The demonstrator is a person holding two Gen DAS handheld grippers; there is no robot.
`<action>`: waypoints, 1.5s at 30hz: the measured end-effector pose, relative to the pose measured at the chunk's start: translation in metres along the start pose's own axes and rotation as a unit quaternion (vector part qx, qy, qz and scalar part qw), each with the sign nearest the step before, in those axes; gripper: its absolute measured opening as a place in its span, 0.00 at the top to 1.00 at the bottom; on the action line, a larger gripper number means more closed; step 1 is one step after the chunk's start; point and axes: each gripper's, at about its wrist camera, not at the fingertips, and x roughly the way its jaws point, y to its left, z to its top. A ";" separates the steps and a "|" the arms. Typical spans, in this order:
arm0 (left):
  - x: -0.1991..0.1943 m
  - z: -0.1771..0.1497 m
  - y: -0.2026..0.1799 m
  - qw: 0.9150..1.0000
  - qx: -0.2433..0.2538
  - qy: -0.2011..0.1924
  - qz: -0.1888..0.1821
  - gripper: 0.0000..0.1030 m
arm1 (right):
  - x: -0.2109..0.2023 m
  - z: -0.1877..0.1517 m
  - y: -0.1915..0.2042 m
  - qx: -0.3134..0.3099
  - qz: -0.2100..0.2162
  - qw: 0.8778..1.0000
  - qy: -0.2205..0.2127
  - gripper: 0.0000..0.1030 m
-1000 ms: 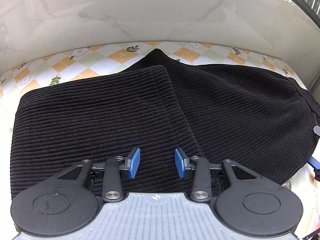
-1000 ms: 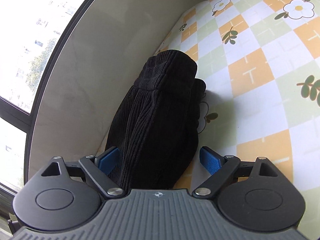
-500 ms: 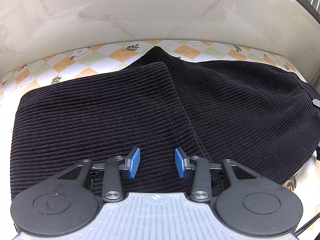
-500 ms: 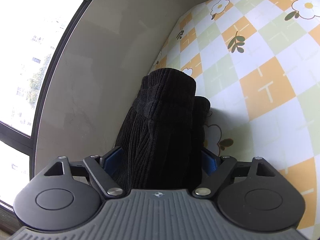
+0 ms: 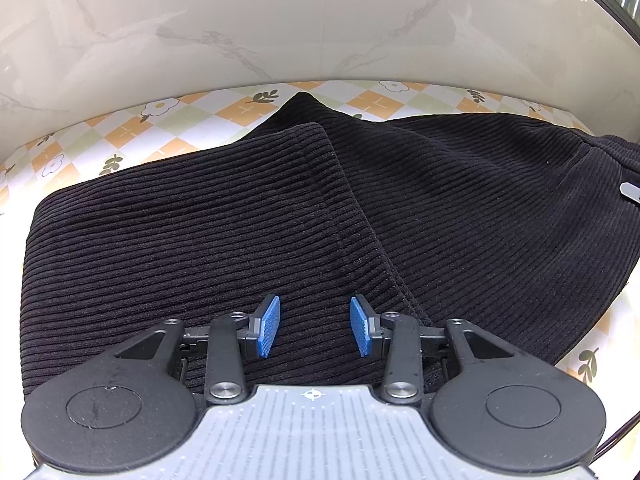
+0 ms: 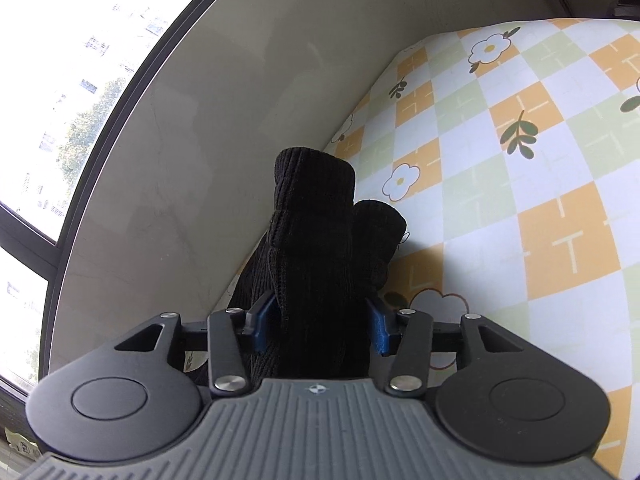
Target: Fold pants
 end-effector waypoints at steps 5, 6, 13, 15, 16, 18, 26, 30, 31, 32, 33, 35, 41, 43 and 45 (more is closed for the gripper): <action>0.000 -0.001 0.001 1.000 0.002 -0.001 -0.001 0.59 | 0.002 -0.002 -0.010 0.013 -0.003 1.000 0.002 0.49; 0.000 0.000 0.002 1.000 0.002 -0.001 -0.002 0.59 | 0.002 -0.003 -0.009 0.009 -0.003 1.000 0.002 0.49; 0.001 -0.001 0.002 1.000 0.004 -0.003 -0.001 0.59 | 0.011 0.006 -0.013 0.009 -0.021 0.999 -0.023 0.38; 0.001 -0.001 0.001 1.000 0.004 -0.004 0.000 0.59 | 0.015 0.012 -0.014 0.016 -0.017 0.999 -0.021 0.35; 0.001 -0.001 0.001 1.000 0.005 -0.005 0.001 0.59 | 0.018 0.014 -0.013 0.018 -0.016 1.000 -0.021 0.33; 0.001 -0.001 0.001 1.000 0.005 -0.006 0.002 0.59 | 0.024 0.016 -0.013 0.018 -0.017 1.000 -0.019 0.31; 0.000 -0.003 0.002 1.000 0.007 -0.007 0.000 0.58 | 0.037 0.014 -0.014 0.031 -0.018 0.999 -0.009 0.31; 0.000 -0.003 0.002 1.000 0.007 -0.007 0.001 0.58 | 0.038 0.018 -0.007 0.010 -0.030 1.000 -0.004 0.53; -0.001 -0.003 0.002 1.000 0.007 -0.006 0.001 0.58 | 0.036 0.020 -0.003 0.000 -0.033 0.999 -0.003 0.56; -0.001 -0.003 0.002 1.000 0.007 -0.005 0.000 0.58 | 0.033 0.021 0.002 -0.013 -0.036 0.999 -0.004 0.57; -0.001 -0.003 0.002 1.000 0.006 -0.004 0.000 0.58 | 0.028 0.023 0.009 -0.025 -0.036 0.999 -0.006 0.58; -0.002 -0.003 0.002 1.000 0.006 -0.003 -0.002 0.58 | 0.016 0.025 0.018 -0.040 -0.033 0.999 -0.012 0.59; -0.002 -0.001 -0.002 1.000 0.017 0.004 -0.024 0.58 | -0.013 0.026 0.003 -0.035 -0.064 0.997 -0.020 0.60; -0.002 -0.002 -0.009 0.999 0.035 0.004 -0.029 0.58 | -0.015 0.025 -0.014 -0.014 -0.083 0.996 -0.014 0.60; -0.002 -0.003 -0.013 0.999 0.043 0.004 -0.034 0.58 | -0.018 0.024 -0.024 -0.007 -0.091 0.996 -0.012 0.60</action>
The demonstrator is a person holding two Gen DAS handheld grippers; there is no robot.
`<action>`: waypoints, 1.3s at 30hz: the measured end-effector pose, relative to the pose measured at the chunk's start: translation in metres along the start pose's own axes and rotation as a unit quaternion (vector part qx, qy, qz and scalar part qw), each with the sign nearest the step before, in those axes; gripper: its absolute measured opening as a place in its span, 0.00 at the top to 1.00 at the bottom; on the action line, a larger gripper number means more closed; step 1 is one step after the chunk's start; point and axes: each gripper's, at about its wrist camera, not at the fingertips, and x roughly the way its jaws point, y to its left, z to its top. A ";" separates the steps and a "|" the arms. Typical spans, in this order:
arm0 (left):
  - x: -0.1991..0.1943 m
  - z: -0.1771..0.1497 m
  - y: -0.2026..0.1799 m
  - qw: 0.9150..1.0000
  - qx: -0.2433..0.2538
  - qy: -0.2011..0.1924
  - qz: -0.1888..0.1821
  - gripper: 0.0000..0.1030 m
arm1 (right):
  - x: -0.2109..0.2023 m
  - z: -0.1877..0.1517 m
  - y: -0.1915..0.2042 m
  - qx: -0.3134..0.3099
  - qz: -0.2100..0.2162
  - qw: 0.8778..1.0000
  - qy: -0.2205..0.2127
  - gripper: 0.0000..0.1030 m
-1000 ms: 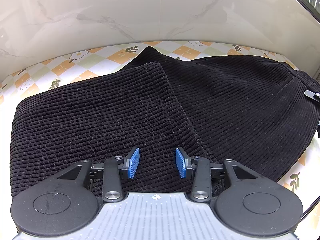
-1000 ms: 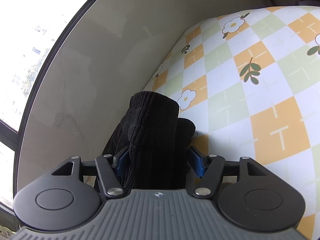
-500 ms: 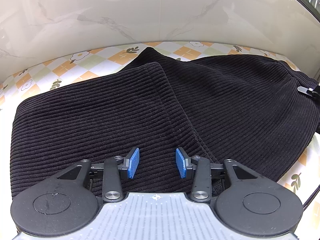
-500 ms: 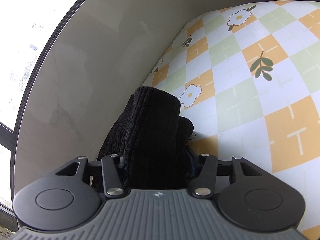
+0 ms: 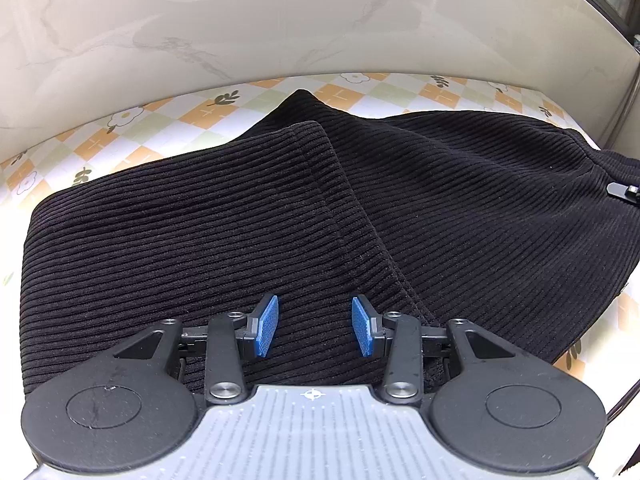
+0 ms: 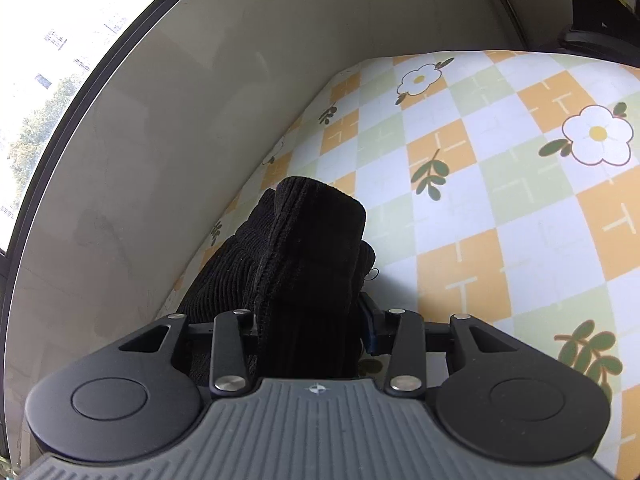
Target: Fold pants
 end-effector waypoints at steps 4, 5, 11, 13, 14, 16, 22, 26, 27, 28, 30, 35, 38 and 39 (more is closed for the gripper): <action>0.000 0.004 0.002 1.000 -0.006 0.007 -0.004 0.58 | 0.000 0.001 0.003 -0.004 0.003 1.000 0.000 0.58; 0.000 0.006 0.004 1.000 -0.011 0.008 -0.007 0.58 | 0.001 0.001 0.003 -0.003 0.003 1.000 0.002 0.58; -0.005 0.020 -0.004 0.999 -0.008 -0.006 -0.032 0.58 | 0.010 0.003 -0.004 0.025 0.002 1.000 0.013 0.49; -0.003 0.023 -0.010 0.999 -0.001 -0.001 -0.044 0.58 | 0.013 0.003 -0.006 0.030 0.001 0.999 0.013 0.49; 0.000 0.023 -0.014 0.999 0.002 0.005 -0.050 0.58 | 0.013 0.003 -0.005 0.029 -0.001 0.999 0.013 0.48; 0.006 0.020 -0.019 0.998 0.010 0.019 -0.058 0.59 | 0.014 0.002 -0.005 0.030 -0.004 0.999 0.012 0.48; 0.010 0.012 -0.030 0.998 0.046 0.014 -0.044 0.59 | 0.013 0.002 -0.002 0.026 -0.005 1.000 0.007 0.54; 0.012 0.013 -0.029 0.998 0.045 0.012 -0.049 0.57 | -0.005 0.005 0.027 -0.031 0.014 0.999 -0.015 0.58; 0.012 0.014 -0.026 0.998 0.037 0.012 -0.057 0.55 | -0.009 0.006 0.036 -0.045 0.022 0.999 -0.019 0.58; 0.012 0.015 -0.022 0.997 0.025 0.013 -0.065 0.54 | -0.012 0.008 0.047 -0.060 0.033 0.997 -0.020 0.59; 0.010 0.017 -0.008 0.995 -0.022 0.013 -0.095 0.53 | -0.018 0.010 0.068 -0.088 0.052 0.995 -0.021 0.59; -0.012 0.019 0.042 0.983 -0.144 -0.011 -0.114 0.53 | -0.028 0.006 0.128 -0.162 0.094 0.982 -0.024 0.59; -0.036 0.014 0.077 0.973 -0.200 -0.043 -0.102 0.54 | -0.032 -0.006 0.165 -0.203 0.120 0.971 -0.023 0.59; -0.044 0.011 0.087 0.971 -0.213 -0.054 -0.095 0.54 | -0.033 -0.010 0.178 -0.218 0.127 0.967 -0.022 0.59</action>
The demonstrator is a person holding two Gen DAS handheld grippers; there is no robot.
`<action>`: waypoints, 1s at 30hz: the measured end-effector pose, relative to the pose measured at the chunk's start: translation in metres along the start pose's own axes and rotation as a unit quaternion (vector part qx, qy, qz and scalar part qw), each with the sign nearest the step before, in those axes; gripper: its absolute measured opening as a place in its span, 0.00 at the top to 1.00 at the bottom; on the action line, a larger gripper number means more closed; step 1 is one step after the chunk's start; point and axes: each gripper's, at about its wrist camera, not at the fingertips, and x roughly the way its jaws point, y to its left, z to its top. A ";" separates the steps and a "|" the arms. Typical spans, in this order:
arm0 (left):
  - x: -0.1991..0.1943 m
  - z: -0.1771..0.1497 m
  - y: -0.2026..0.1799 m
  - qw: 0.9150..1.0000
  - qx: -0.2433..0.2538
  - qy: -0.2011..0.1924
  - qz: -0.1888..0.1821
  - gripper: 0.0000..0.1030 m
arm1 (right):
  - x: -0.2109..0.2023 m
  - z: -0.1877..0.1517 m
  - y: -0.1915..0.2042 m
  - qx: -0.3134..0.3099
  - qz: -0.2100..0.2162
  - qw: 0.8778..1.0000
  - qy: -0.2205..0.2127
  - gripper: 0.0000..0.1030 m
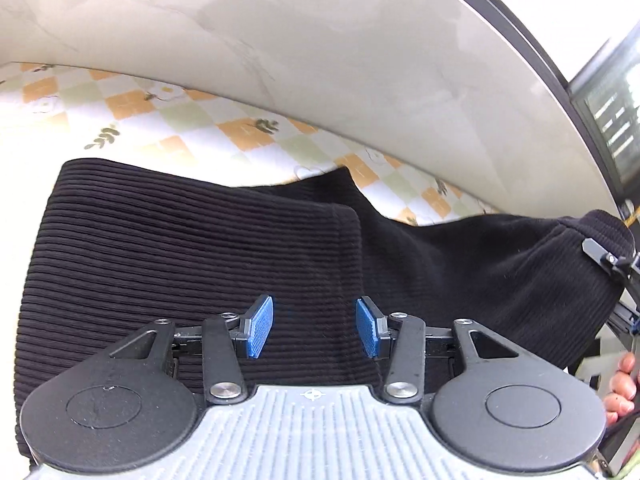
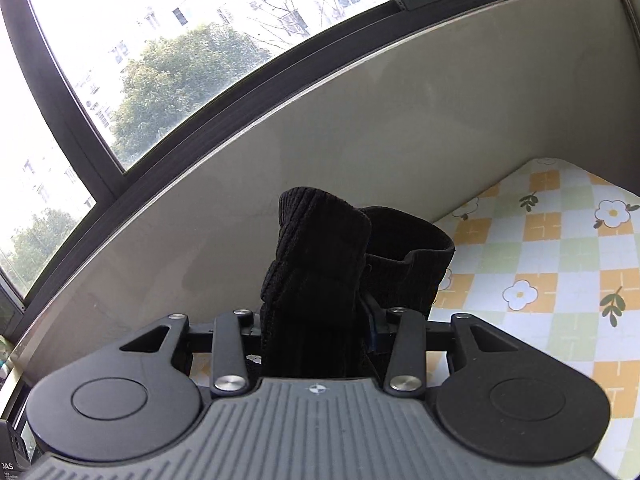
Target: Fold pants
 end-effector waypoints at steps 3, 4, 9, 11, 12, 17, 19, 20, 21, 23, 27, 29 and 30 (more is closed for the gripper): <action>-0.026 0.000 0.021 0.999 -0.019 -0.028 0.019 0.54 | 0.008 -0.002 0.043 -0.049 0.028 0.998 0.003 0.60; -0.035 -0.002 0.028 0.999 -0.024 -0.037 0.026 0.54 | 0.010 -0.003 0.055 -0.063 0.037 0.997 0.004 0.60; -0.078 -0.017 0.065 0.993 -0.065 -0.074 0.058 0.54 | 0.022 -0.022 0.132 -0.139 0.097 0.985 0.015 0.61; -0.093 -0.023 0.082 0.990 -0.082 -0.085 0.072 0.54 | 0.026 -0.038 0.160 -0.167 0.126 0.978 0.024 0.61; -0.099 -0.029 0.091 0.989 -0.091 -0.090 0.080 0.54 | 0.029 -0.046 0.173 -0.181 0.139 0.973 0.030 0.61; -0.122 -0.049 0.140 0.978 -0.148 -0.093 0.114 0.57 | 0.048 -0.121 0.232 -0.295 0.204 0.928 0.100 0.60; -0.124 -0.056 0.153 0.974 -0.165 -0.092 0.127 0.57 | 0.051 -0.164 0.250 -0.352 0.219 0.898 0.147 0.61; -0.127 -0.057 0.158 0.972 -0.168 -0.091 0.136 0.57 | 0.055 -0.181 0.254 -0.374 0.220 0.886 0.165 0.61; -0.128 -0.057 0.161 0.971 -0.169 -0.091 0.139 0.57 | 0.058 -0.194 0.257 -0.394 0.218 0.875 0.180 0.60; -0.130 -0.057 0.164 0.971 -0.170 -0.093 0.140 0.57 | 0.062 -0.217 0.263 -0.429 0.211 0.855 0.200 0.60; -0.139 -0.055 0.161 0.973 -0.156 -0.097 0.136 0.57 | 0.067 -0.223 0.269 -0.434 0.210 0.847 0.223 0.50; -0.141 -0.052 0.156 0.976 -0.146 -0.097 0.130 0.57 | 0.065 -0.214 0.270 -0.420 0.223 0.847 0.237 0.37; -0.142 -0.051 0.152 0.977 -0.139 -0.098 0.127 0.57 | 0.062 -0.208 0.270 -0.409 0.234 0.848 0.242 0.31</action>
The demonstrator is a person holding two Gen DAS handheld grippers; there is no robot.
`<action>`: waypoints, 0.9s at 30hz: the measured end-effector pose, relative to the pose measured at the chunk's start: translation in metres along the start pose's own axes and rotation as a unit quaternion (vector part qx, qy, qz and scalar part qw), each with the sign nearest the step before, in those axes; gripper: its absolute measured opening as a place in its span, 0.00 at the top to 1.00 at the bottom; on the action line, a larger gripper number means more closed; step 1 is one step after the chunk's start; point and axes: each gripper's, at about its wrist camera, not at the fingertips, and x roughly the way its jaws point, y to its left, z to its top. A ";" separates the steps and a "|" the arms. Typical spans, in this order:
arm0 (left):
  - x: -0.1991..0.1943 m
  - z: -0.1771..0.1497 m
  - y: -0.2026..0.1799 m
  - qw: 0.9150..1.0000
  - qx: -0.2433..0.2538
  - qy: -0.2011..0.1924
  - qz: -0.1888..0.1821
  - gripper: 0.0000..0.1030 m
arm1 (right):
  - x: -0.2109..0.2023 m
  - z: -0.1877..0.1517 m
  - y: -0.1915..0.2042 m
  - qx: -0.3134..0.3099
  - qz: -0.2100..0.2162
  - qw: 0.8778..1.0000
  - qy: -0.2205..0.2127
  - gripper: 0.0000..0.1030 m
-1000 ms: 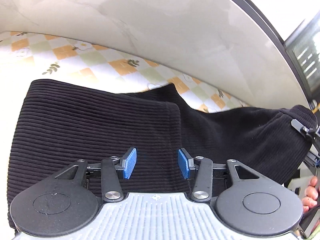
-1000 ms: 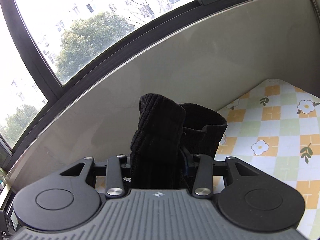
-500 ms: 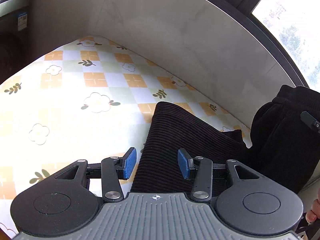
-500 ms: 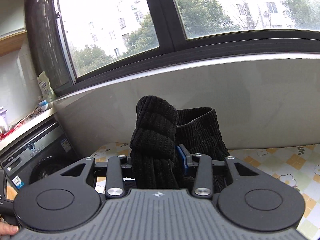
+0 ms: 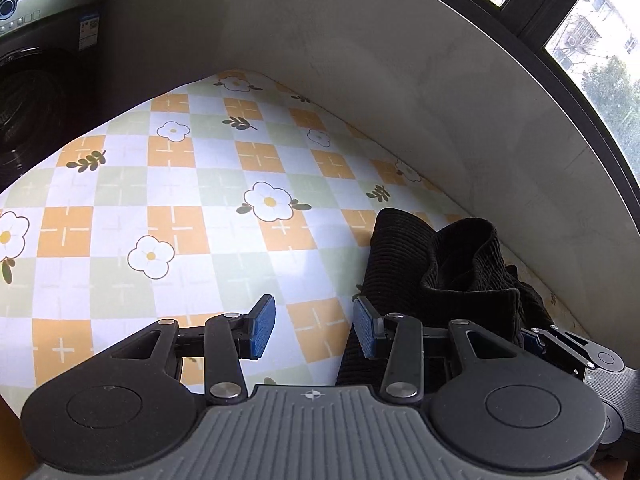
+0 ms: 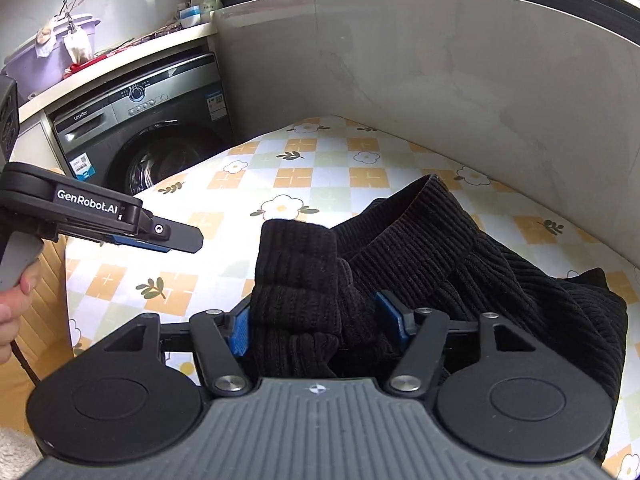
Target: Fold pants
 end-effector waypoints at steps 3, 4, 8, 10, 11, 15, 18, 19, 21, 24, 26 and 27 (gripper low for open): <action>0.001 0.003 -0.015 1.000 0.023 -0.004 -0.011 0.57 | -0.024 0.011 -0.005 0.019 0.018 0.999 -0.021 0.26; 0.005 0.002 -0.019 0.999 0.033 -0.006 -0.018 0.57 | -0.033 0.011 -0.010 0.027 0.014 0.999 -0.032 0.26; 0.008 0.009 -0.045 0.996 0.074 -0.006 -0.042 0.56 | -0.070 0.006 -0.051 0.103 -0.014 0.992 -0.066 0.26; 0.016 0.011 -0.064 0.993 0.100 0.002 -0.056 0.55 | -0.083 -0.004 -0.078 0.152 -0.054 0.985 -0.066 0.28; 0.020 0.012 -0.070 0.992 0.107 0.006 -0.059 0.53 | -0.088 -0.010 -0.090 0.175 -0.075 0.980 -0.062 0.28; 0.051 0.012 -0.101 0.987 0.145 0.035 -0.067 0.47 | -0.107 -0.045 -0.128 0.272 -0.116 0.954 -0.047 0.38; 0.078 0.010 -0.120 0.982 0.163 0.063 -0.066 0.47 | -0.116 -0.060 -0.132 0.289 -0.118 0.949 -0.040 0.38; 0.086 0.010 -0.124 0.982 0.165 0.070 -0.065 0.47 | -0.118 -0.065 -0.130 0.289 -0.118 0.949 -0.037 0.38; 0.099 0.011 -0.130 0.981 0.166 0.074 -0.066 0.46 | -0.117 -0.073 -0.126 0.296 -0.118 0.947 -0.031 0.38; 0.109 0.012 -0.144 0.979 0.179 0.076 -0.068 0.45 | -0.115 -0.082 -0.126 0.313 -0.114 0.943 -0.020 0.39; 0.114 0.012 -0.151 0.977 0.188 0.078 -0.066 0.46 | -0.111 -0.087 -0.124 0.316 -0.105 0.943 -0.011 0.43; 0.115 0.011 -0.154 0.976 0.194 0.076 -0.063 0.50 | -0.110 -0.088 -0.124 0.318 -0.103 0.942 -0.008 0.44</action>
